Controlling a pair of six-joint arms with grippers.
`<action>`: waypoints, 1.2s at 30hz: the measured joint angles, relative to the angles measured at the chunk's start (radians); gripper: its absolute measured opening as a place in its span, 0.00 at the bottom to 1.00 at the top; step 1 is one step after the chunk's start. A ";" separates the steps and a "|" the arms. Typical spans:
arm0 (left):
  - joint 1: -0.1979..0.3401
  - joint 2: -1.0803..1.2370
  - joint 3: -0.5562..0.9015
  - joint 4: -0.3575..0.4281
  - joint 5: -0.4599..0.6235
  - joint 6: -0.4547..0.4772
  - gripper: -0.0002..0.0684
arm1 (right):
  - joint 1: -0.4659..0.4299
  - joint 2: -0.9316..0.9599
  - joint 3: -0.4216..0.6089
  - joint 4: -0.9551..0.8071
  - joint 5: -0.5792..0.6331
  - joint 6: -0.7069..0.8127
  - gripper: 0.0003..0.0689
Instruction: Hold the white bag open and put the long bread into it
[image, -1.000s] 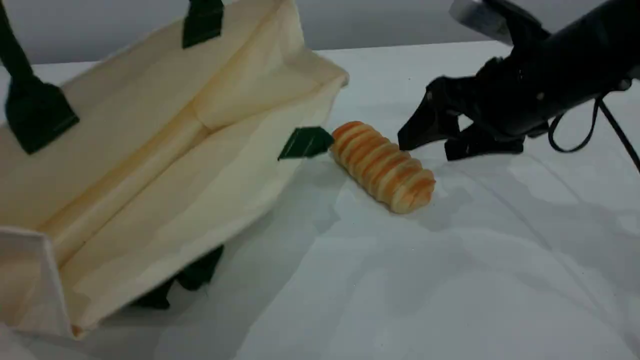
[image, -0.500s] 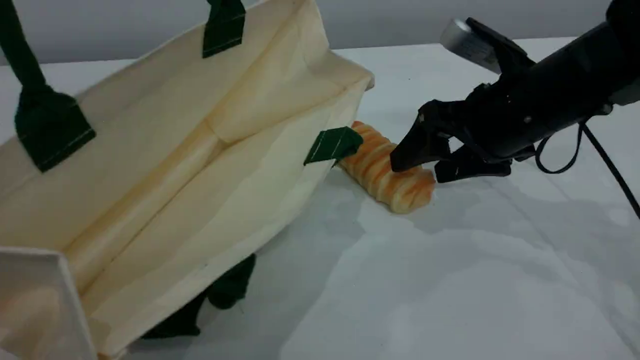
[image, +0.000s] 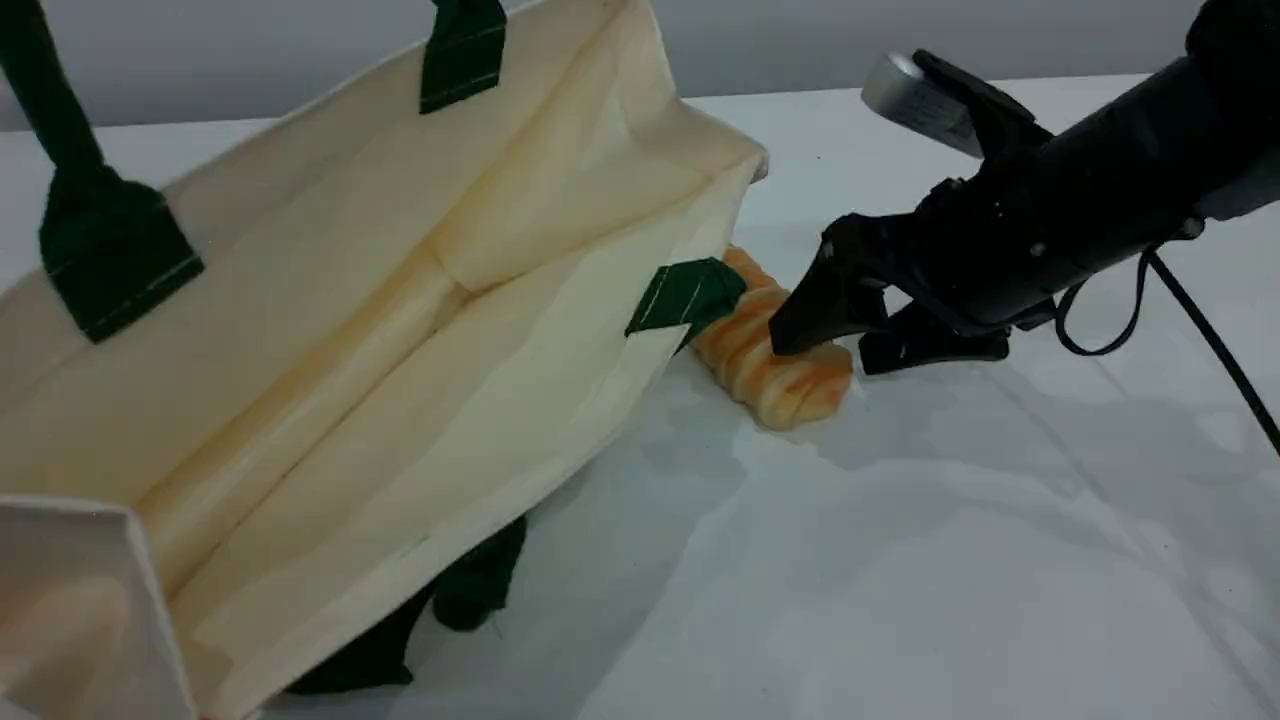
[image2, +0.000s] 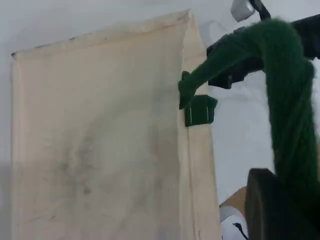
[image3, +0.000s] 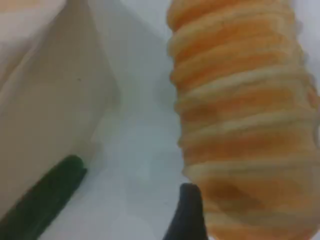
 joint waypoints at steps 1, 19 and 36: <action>0.000 0.000 0.000 0.000 0.000 0.000 0.12 | 0.000 0.000 0.000 0.000 -0.007 0.000 0.81; 0.000 0.000 0.000 0.007 0.001 0.003 0.12 | 0.000 -0.001 0.000 0.001 0.042 0.000 0.81; 0.000 0.000 0.000 0.012 0.003 0.004 0.12 | -0.001 -0.001 0.000 0.001 0.044 0.000 0.81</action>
